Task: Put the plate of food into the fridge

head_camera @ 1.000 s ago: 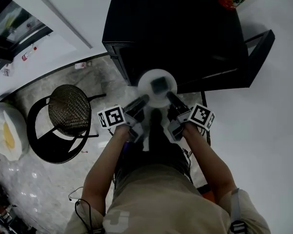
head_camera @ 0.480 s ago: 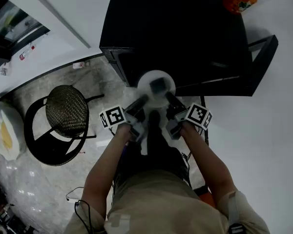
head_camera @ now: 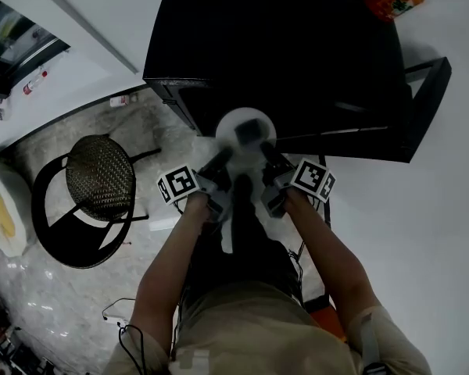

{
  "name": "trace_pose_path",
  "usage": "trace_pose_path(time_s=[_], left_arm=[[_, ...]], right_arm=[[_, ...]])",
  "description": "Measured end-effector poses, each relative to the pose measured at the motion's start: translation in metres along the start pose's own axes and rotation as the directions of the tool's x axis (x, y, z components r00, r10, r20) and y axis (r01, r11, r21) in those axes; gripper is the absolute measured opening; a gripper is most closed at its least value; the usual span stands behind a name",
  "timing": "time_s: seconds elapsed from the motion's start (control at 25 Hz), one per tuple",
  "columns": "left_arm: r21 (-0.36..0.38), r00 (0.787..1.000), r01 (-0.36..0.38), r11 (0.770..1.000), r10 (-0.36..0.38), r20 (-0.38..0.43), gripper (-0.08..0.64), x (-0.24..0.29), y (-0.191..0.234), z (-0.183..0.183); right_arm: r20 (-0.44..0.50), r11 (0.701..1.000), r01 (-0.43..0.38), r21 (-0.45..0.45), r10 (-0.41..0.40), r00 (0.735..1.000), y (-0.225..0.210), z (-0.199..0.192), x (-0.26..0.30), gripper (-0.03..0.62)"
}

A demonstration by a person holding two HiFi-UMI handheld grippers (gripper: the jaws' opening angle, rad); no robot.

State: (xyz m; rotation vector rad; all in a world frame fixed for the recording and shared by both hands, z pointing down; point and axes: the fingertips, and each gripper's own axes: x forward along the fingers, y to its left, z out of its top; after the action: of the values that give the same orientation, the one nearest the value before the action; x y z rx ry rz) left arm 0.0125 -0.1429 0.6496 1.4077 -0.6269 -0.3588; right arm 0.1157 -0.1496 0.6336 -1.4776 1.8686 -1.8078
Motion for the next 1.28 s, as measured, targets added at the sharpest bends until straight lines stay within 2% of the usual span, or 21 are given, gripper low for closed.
trace_pose_path(time_s=[0.44, 0.72, 1.28], left_arm=[[-0.058, 0.998, -0.033, 0.998, 0.036, 0.06, 0.018, 0.005, 0.02, 0.008], [-0.06, 0.995, -0.05, 0.997, 0.055, 0.081, 0.017, 0.008, 0.028, 0.013], [-0.081, 0.989, -0.056, 0.995, 0.067, 0.131, 0.017, 0.016, 0.033, 0.017]], right_arm=[[-0.036, 1.0, 0.003, 0.001, -0.003, 0.999, -0.015, -0.001, 0.019, 0.029], [-0.054, 1.0, 0.008, 0.001, -0.008, 0.998, -0.023, -0.002, 0.029, 0.029], [-0.099, 0.997, 0.026, -0.067, -0.032, 0.995, -0.032, -0.001, 0.034, 0.031]])
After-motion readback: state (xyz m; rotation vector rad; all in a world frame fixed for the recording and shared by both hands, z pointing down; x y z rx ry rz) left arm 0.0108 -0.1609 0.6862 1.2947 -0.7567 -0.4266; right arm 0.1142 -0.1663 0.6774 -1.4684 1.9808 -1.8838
